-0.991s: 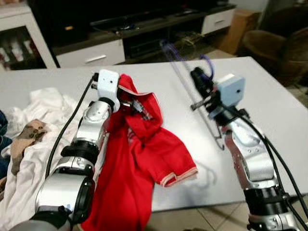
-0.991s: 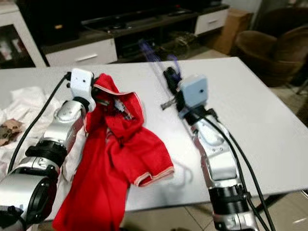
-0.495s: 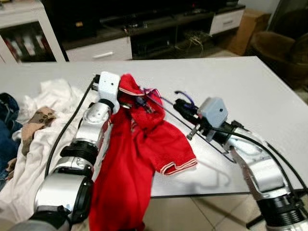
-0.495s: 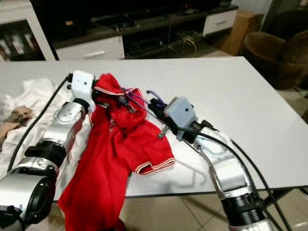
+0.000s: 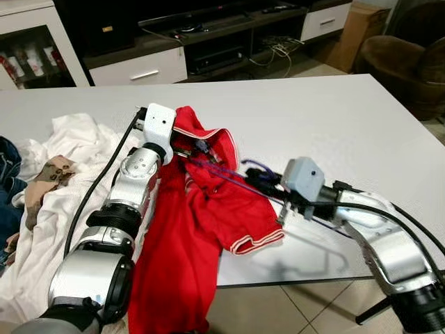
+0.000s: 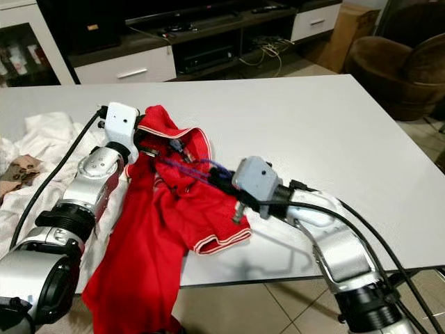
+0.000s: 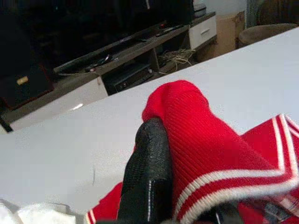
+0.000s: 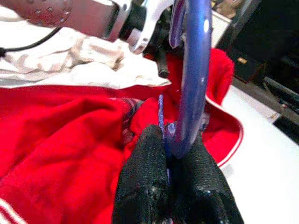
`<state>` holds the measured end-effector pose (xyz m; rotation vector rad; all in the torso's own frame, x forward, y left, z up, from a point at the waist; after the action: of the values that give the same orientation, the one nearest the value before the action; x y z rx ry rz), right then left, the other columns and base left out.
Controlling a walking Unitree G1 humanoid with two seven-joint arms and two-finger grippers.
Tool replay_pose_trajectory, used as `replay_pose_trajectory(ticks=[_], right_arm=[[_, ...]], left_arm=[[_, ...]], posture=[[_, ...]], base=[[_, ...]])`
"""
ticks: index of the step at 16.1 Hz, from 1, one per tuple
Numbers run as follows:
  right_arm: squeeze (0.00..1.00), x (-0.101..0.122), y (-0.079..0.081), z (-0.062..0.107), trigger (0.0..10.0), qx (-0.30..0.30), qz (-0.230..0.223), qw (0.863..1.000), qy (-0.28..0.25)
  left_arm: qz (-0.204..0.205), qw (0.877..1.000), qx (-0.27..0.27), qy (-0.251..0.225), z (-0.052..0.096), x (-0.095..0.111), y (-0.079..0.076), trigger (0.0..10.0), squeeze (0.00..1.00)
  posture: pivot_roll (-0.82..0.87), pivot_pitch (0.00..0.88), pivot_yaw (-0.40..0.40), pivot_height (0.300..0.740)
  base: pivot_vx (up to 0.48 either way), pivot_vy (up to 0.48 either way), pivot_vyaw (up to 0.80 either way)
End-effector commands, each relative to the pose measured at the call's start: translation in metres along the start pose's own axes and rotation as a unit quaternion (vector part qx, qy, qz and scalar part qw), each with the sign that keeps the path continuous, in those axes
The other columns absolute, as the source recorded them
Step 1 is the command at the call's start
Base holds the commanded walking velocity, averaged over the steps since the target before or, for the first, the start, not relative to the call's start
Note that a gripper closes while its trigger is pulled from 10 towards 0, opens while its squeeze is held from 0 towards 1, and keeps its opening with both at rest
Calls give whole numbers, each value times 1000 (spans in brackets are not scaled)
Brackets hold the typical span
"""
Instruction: Hang hanger
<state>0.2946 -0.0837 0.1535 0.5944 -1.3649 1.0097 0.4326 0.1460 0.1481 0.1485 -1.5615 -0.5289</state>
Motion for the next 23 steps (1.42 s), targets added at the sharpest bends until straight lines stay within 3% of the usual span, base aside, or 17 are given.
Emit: replay_pose_trajectory(ticks=[1,4,5,6,7,9,11,12,13,17,18,21,23], right_arm=[[0,-2,6,-3,10000,17,2,1000,6],[0,-13,-4,-14,10000,-22,12,999,32],[0,-23,-10,-16,10000,-45,16,997,60],[0,-28,-13,-16,10000,-55,17,996,74],[0,-35,-18,-15,10000,-68,18,993,92],[0,-39,-25,-14,10000,-84,20,991,103],[0,-43,-39,-11,10000,-120,19,986,118],[0,-45,-42,-10,10000,-129,15,984,123],[0,-48,-44,-10,10000,-134,13,982,130],[0,-51,-44,-6,10000,-138,6,981,137],[0,-52,-45,-2,10000,-140,4,980,140],[0,-51,-46,2,10000,-140,-2,980,138],[0,-51,-47,4,10000,-140,-2,980,139]], left_arm=[[-16,1000,-18,-9,2,1,-5,10000,0],[-66,995,-70,-27,7,1,-21,10000,0],[-79,993,-85,-18,10,-6,-25,10000,788],[-79,993,-91,-13,12,-10,-27,10000,941],[-71,991,-116,-2,16,-18,-33,10000,1000],[-93,988,-127,8,20,-24,-36,10000,1000],[-128,990,-44,-36,15,-4,-14,10000,1000],[-121,990,-21,-69,14,10,-7,10000,239],[-109,990,-9,-83,14,18,-2,10000,0],[-74,985,87,-130,20,37,32,10000,0],[-43,980,125,-147,25,43,49,10000,0],[0,984,141,-108,27,23,61,10000,0],[6,988,129,-80,29,8,59,10000,0]], posture=[[-8,0,61,740],[-2,0,58,740],[5,0,57,740],[5,0,57,740],[9,0,56,740],[9,0,56,740],[11,0,57,740],[11,0,57,740],[13,0,56,740],[13,0,56,740],[4,0,56,740],[4,0,53,740],[4,0,52,740]], base=[[0,0,0],[0,0,0],[0,0,0],[0,0,0],[0,0,0],[0,0,0],[0,0,0],[0,0,0],[0,0,0],[0,0,0],[0,0,0],[0,0,0],[0,0,0]])
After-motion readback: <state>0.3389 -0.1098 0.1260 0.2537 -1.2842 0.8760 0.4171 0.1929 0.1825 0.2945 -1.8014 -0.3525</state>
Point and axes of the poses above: a point about 5 cm out from each wrist's last joint towards the gripper, its own z axis pointing back from the gripper into the wrist, its own x axis along the axis of the wrist's last joint, y = z × x, the point moved 5 cm from there along -z, pointing out of the wrist towards the gripper, and after that the axes turned 10 degrees about -z, right-handed, at the moved point
